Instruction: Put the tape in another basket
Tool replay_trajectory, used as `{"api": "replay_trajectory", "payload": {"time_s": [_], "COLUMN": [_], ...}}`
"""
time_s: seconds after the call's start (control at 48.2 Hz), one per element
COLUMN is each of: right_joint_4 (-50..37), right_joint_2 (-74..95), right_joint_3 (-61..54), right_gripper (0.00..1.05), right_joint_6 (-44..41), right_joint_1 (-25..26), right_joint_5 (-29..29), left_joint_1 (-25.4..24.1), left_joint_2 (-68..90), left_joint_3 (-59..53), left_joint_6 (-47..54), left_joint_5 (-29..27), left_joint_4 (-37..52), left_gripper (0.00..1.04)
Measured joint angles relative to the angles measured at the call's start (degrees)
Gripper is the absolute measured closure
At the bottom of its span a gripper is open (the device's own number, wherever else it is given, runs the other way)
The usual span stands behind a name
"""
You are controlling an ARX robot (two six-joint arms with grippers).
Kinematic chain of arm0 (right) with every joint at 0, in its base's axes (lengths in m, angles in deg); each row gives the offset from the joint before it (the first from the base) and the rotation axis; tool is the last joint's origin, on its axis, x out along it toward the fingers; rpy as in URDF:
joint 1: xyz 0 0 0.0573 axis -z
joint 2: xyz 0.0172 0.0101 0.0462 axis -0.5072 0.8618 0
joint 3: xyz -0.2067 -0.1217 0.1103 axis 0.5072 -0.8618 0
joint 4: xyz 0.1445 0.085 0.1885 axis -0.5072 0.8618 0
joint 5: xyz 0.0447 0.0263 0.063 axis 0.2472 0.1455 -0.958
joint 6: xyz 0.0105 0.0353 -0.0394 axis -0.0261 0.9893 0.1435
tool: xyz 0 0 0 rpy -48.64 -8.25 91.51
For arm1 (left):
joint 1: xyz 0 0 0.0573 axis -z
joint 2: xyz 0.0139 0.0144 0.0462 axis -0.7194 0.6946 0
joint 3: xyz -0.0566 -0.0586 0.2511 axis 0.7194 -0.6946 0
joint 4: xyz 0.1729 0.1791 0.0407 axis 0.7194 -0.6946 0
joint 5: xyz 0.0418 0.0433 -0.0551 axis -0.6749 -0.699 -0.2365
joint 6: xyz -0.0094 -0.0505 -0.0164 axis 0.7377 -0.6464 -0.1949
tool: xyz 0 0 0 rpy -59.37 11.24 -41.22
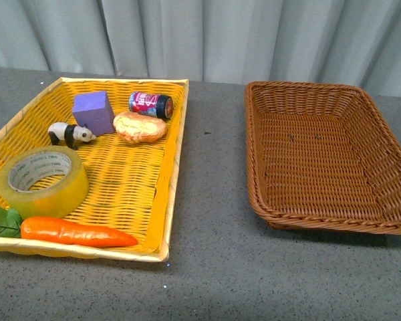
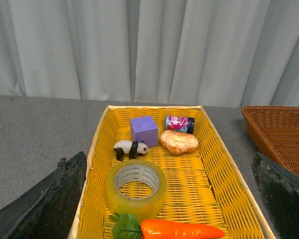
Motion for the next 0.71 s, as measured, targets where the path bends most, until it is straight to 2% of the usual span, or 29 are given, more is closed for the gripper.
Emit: {"api": "replay_trajectory", "payload": {"time_s": [0.705], "right_joint_4": [0.0], "right_joint_2": [0.0], "right_joint_3": [0.0], "right_gripper": [0.09], "right_joint_6": [0.0], "right_joint_1": [0.0], "right_joint_5": [0.0], "left_joint_1": [0.0], "left_joint_2": [0.0], "left_joint_3": [0.0], "left_joint_6": [0.0], "left_joint_5": [0.0], "left_joint_4": [0.0], "left_gripper": [0.07]}}
